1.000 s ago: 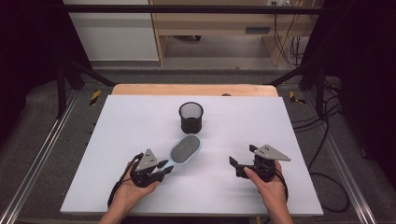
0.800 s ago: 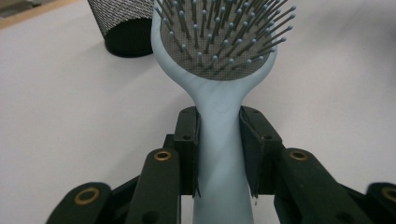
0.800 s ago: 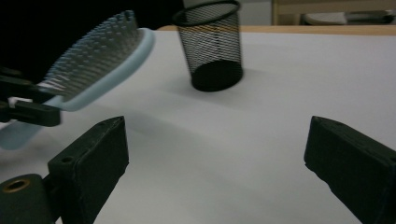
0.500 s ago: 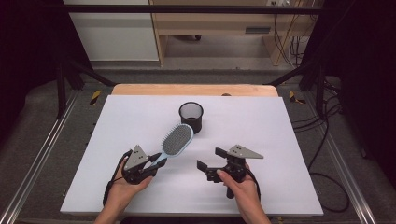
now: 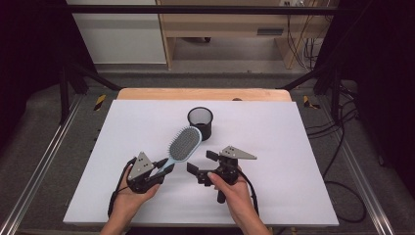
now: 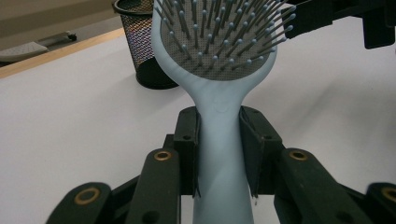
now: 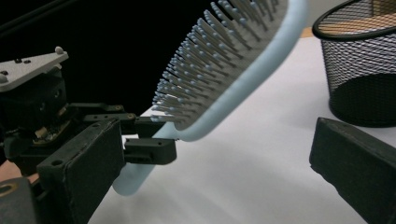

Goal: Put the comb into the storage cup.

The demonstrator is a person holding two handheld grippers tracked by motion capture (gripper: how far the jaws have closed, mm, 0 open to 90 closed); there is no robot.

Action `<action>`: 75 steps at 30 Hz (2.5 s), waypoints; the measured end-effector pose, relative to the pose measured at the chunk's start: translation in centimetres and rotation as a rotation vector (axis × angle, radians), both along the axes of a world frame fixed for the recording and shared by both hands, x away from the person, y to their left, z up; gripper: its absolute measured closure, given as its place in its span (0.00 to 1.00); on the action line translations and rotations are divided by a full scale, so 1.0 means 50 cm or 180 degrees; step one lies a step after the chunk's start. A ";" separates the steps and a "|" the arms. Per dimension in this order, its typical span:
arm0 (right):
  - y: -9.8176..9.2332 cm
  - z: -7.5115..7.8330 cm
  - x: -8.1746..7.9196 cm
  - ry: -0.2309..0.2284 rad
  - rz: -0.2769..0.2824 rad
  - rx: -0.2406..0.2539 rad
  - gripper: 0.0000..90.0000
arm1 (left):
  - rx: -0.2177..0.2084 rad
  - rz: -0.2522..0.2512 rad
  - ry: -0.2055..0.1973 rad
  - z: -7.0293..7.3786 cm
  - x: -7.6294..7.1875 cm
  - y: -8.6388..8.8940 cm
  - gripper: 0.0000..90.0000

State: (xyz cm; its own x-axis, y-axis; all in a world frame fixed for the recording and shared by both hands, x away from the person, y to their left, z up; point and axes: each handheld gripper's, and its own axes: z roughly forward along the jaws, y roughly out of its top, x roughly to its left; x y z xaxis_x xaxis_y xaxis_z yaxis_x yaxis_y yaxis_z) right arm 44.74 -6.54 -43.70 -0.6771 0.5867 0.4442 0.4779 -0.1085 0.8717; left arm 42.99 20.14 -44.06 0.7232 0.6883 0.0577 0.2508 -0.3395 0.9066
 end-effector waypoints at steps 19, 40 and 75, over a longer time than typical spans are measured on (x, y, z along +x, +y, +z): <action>0.048 0.014 0.034 0.0131 0.0020 0.0312 0.07 | 0.0055 -0.0089 -0.0147 0.000 -0.021 -0.025 0.77; 0.041 0.019 0.052 0.0227 -0.0008 0.0624 0.45 | 0.0041 -0.0079 -0.0153 -0.007 -0.015 -0.021 0.77; 0.077 0.045 0.045 0.0012 0.0046 0.0523 0.62 | -0.0045 0.0144 -0.0155 -0.013 -0.008 -0.004 0.77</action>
State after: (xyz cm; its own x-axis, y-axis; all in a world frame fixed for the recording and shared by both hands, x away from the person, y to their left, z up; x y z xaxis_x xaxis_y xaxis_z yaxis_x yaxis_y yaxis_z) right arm 46.97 -2.69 -41.44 -0.6830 0.4962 0.5360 0.4837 -0.2427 0.8409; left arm 42.57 19.93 -44.73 0.6879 0.7211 0.0821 0.2210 -0.3159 0.9227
